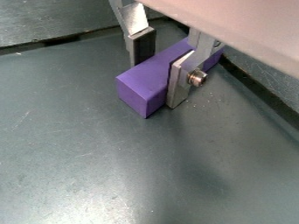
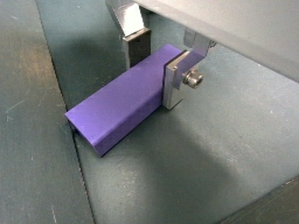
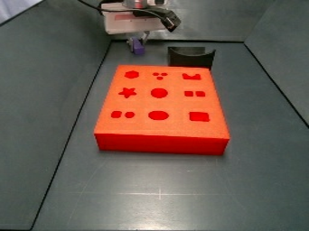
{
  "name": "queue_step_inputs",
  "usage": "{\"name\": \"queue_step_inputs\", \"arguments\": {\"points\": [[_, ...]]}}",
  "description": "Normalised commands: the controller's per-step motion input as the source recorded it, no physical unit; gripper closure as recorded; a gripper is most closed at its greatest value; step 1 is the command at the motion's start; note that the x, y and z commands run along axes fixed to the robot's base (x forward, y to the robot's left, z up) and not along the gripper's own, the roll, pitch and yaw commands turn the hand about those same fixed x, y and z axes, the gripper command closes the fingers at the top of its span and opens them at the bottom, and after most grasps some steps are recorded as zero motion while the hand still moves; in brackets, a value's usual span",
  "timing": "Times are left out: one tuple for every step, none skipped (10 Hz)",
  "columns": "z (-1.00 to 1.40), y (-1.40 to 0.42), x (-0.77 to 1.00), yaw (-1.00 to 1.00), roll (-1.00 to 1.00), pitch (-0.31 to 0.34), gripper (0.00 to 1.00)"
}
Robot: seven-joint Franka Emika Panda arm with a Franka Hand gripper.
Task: Pick up the rectangle object. Move up. Place the rectangle object on the fixture. Regrasp the rectangle object. Move to above the board. Insert the rectangle object.
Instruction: Pick up the rectangle object.
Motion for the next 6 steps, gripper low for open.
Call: {"name": "queue_step_inputs", "arguments": {"points": [[0.0, 0.0, 0.0, 0.0, 0.0, 0.0, 1.0], [0.0, 0.0, 0.0, 0.0, 0.0, 0.0, 1.0], [0.0, 0.0, 0.0, 0.0, 0.0, 0.0, 1.0], [0.0, 0.0, 0.0, 0.0, 0.0, 0.0, 1.0], [0.0, 0.0, 0.0, 0.0, 0.0, 0.0, 1.0], [0.0, 0.0, 0.0, 0.0, 0.0, 0.0, 1.0]]}}
